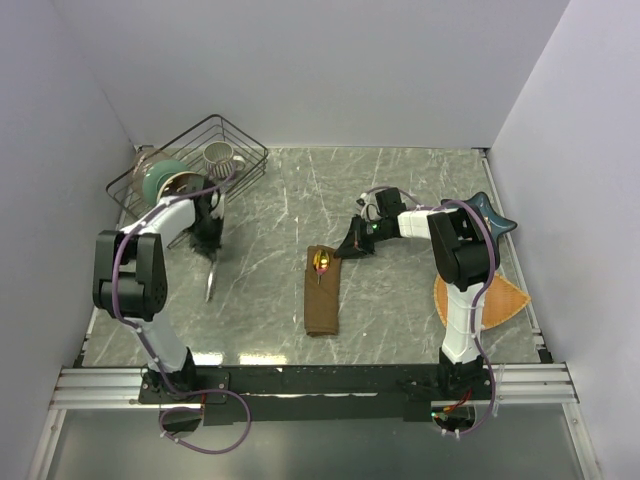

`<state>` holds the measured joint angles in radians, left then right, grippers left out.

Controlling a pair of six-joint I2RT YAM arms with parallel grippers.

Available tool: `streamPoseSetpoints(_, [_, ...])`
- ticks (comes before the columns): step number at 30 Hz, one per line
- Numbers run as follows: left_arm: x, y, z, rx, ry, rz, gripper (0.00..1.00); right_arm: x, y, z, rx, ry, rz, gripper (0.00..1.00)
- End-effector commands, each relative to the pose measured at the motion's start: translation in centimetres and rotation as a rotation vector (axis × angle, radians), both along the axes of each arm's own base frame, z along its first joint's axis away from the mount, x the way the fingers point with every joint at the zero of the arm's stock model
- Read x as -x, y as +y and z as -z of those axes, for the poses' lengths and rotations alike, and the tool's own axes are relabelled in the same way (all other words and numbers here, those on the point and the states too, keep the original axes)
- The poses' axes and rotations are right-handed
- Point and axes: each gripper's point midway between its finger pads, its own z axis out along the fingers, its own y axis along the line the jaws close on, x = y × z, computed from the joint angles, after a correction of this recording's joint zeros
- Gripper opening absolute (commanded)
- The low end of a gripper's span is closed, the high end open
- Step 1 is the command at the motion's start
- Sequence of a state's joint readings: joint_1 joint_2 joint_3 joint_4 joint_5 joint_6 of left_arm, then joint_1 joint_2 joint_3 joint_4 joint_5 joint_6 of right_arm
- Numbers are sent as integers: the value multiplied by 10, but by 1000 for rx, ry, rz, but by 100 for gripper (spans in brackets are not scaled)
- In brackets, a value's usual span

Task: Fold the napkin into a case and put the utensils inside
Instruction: Pick up the fork from the center of the board, then insert the fork into the folded napkin.

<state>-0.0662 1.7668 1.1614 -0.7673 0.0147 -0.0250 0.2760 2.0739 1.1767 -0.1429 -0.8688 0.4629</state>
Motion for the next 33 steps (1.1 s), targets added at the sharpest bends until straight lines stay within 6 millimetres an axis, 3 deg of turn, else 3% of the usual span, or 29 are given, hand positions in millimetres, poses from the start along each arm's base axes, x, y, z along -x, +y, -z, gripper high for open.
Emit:
streamPoseSetpoints(1, [-66, -69, -74, 109, -261, -63, 1, -11, -5, -11, 5, -47, 46, 0])
streamPoseSetpoints(2, [-87, -89, -104, 160, -344, -118, 1, -11, -5, -10, 1, -40, 52, 0])
streamPoseSetpoints(3, [-100, -108, -120, 197, -402, -127, 1, -13, -3, -11, -9, -37, 66, 0])
streamPoseSetpoints(4, [-105, -139, -137, 215, -466, -111, 1, -13, -3, -10, -12, -34, 68, 0])
streamPoseSetpoints(6, [-125, -176, -181, 300, -634, -164, 1, -15, -2, -13, -15, -42, 70, 0])
streamPoseSetpoints(7, [-116, -209, -191, 339, -669, -130, 1, -14, -2, -14, -14, -44, 69, 0])
streamPoseSetpoints(9, [-118, -238, -208, 399, -773, -159, 1, -13, -3, -14, -14, -39, 67, 0])
streamPoseSetpoints(10, [-106, -265, -206, 426, -779, -123, 1, -11, -3, -14, -15, -39, 66, 0])
streamPoseSetpoints(14, [-83, -312, -180, 451, -713, -127, 1, -10, -4, -16, -15, -41, 70, 0])
streamPoseSetpoints(16, [-71, -329, -160, 440, -673, -95, 1, -9, -4, -16, -14, -43, 68, 0])
streamPoseSetpoints(19, [-60, -338, -141, 417, -653, -66, 1, -7, -4, -16, -15, -38, 64, 0])
streamPoseSetpoints(33, [-41, -338, -90, 326, -541, 29, 1, -6, -5, -14, -25, -27, 66, 0])
